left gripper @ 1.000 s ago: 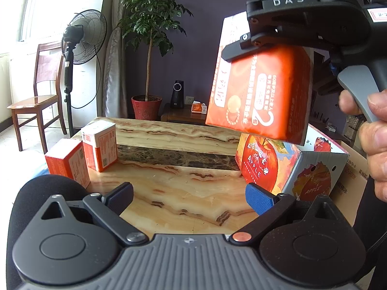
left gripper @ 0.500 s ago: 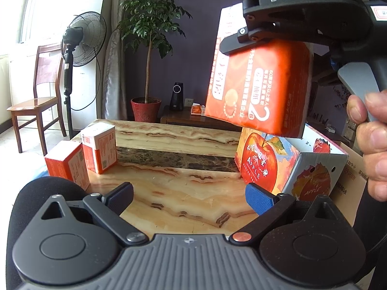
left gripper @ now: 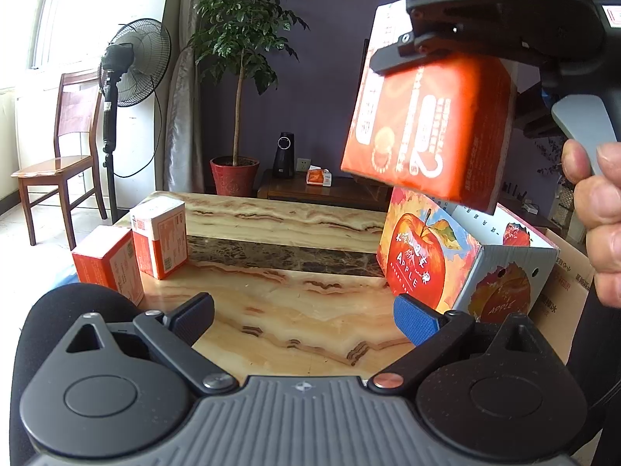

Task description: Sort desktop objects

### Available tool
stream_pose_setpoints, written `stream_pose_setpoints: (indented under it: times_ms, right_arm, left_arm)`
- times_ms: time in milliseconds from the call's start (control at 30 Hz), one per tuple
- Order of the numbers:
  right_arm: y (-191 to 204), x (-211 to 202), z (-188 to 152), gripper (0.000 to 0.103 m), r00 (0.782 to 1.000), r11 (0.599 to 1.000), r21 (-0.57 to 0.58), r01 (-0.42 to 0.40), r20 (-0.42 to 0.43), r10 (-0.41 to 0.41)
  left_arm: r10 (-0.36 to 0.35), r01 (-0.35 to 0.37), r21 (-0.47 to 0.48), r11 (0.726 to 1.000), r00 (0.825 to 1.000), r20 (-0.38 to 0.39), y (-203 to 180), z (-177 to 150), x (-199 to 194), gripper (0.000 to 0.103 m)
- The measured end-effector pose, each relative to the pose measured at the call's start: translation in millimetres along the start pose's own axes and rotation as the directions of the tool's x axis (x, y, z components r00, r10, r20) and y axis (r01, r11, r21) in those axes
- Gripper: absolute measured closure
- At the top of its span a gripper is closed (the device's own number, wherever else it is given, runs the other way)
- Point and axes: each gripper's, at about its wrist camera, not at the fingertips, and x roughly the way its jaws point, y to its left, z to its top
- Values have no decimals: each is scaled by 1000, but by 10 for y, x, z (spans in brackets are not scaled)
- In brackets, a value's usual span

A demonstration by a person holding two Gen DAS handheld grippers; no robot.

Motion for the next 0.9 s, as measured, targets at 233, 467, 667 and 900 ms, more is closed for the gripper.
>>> stream_pose_setpoints:
  times_ms: [233, 467, 667, 900]
  right_arm:
    - [10, 50, -39, 26, 999, 1000, 8, 11, -42, -11]
    - [70, 47, -65, 26, 999, 1000, -26, 1, -49, -2]
    - [37, 33, -88, 26, 999, 1000, -11, -3, -50, 3]
    - [22, 37, -103, 26, 998, 1000, -14, 19, -58, -19]
  left_arm:
    - [1, -1, -2, 1000, 1000, 0, -4, 2, -2, 4]
    - [8, -8, -7, 1000, 1000, -11, -1, 9, 4, 4]
    - [4, -4, -10, 1000, 1000, -10, 36, 5, 0, 4]
    - [7, -8, -29, 1000, 999, -34, 82, 23, 0, 4]
